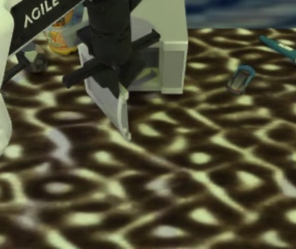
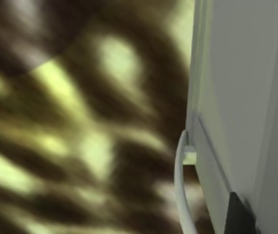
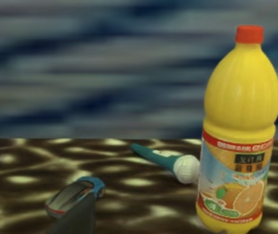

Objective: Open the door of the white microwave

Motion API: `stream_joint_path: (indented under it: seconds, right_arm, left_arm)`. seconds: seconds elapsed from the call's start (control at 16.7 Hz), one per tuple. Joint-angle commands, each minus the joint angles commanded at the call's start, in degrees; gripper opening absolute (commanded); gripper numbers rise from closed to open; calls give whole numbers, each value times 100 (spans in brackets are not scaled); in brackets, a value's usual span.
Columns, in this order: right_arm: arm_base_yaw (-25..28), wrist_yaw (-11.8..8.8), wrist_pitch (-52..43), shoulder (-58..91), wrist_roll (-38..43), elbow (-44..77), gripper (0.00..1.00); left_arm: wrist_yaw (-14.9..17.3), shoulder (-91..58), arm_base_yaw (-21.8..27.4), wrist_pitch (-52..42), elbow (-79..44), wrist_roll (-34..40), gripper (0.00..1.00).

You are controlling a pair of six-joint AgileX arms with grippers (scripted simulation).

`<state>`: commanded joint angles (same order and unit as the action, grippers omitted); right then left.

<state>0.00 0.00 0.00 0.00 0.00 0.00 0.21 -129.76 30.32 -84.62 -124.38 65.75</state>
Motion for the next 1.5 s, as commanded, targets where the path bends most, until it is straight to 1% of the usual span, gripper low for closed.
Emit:
stream_joint_path:
  seconds: [1.5]
  right_arm:
    - [0, 0, 0, 0, 0, 0, 100]
  left_arm:
    - [3, 84, 2, 40, 90, -20, 0]
